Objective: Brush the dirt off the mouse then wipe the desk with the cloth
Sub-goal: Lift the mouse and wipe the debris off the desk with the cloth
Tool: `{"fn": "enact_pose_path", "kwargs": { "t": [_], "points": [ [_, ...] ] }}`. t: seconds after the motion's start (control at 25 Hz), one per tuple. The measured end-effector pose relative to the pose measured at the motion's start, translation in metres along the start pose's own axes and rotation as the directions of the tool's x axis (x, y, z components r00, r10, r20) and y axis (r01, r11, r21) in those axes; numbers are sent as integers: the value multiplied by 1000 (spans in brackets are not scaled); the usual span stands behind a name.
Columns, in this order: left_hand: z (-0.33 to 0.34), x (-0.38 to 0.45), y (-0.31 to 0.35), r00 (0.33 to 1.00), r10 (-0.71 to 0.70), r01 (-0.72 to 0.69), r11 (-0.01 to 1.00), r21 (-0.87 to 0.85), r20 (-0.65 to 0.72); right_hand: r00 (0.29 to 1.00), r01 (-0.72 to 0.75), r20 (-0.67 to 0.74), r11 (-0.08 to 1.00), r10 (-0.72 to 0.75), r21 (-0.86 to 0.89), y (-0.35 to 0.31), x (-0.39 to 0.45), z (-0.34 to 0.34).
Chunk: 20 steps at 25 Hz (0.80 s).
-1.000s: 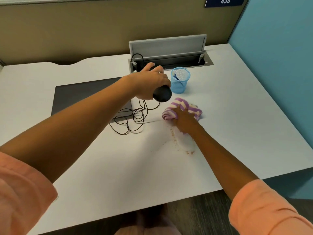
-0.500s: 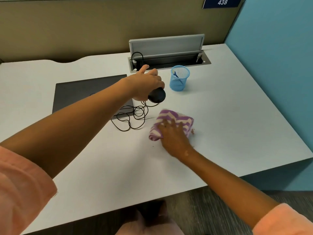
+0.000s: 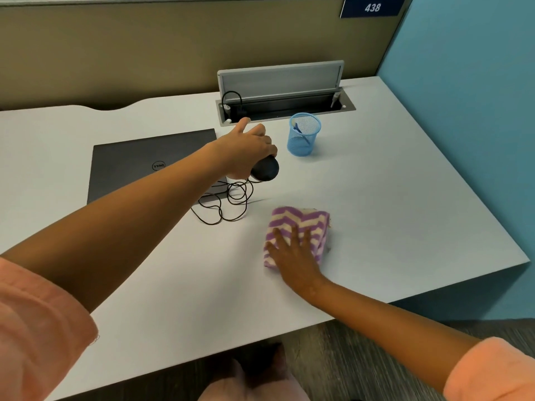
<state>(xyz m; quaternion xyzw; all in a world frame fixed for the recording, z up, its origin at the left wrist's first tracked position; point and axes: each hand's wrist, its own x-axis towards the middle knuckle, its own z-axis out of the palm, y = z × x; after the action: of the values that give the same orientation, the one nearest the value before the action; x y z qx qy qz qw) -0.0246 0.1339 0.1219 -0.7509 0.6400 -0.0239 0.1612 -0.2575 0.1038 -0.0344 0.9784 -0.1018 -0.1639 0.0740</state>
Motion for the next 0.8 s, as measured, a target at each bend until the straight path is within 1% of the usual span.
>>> {"fn": "enact_pose_path", "kwargs": {
  "t": [0.12, 0.2, 0.24, 0.28, 0.36, 0.44, 0.52, 0.64, 0.68, 0.8],
  "points": [
    [3, -3, 0, 1000, 0, 0, 1000, -1, 0, 980, -192, 68, 981, 189, 38, 45, 3, -18],
    [6, -2, 1, 1000, 4, -4, 1000, 4, -17, 945, -325, 40, 928, 323, 182, 68, 19, -39],
    [7, -1, 2, 1000, 6, -5, 1000, 5, -24, 926, -368, 10, 895, 377, 253, 72, 29, -49],
    [8, 1, 4, 1000, 7, -7, 1000, 6, -24, 913, -390, -8, 877, 408, 279, 68, 40, -56],
    [9, 6, 7, 1000, 11, -11, 1000, 7, -18, 914, -392, -7, 887, 406, 242, 40, 53, -60],
    [10, 9, 10, 1000, 18, -18, 1000, 5, -19, 936, -350, 37, 917, 350, 190, -2, 57, -45],
    [12, 11, 11, 999, 31, -31, 1000, -1, -21, 951, -306, 87, 938, 296, 160, -28, 57, -23],
    [14, 11, 10, 999, 32, -32, 999, -15, -26, 956, -283, 9, 913, 294, 292, -21, 65, -6],
    [15, 11, 10, 999, 32, -33, 999, -20, -25, 954, -285, -5, 906, 301, 312, -14, 68, -3],
    [19, 14, 14, 999, 32, -33, 998, -46, -23, 935, -337, -17, 901, 355, 274, 9, 78, 5]
  ]
}}
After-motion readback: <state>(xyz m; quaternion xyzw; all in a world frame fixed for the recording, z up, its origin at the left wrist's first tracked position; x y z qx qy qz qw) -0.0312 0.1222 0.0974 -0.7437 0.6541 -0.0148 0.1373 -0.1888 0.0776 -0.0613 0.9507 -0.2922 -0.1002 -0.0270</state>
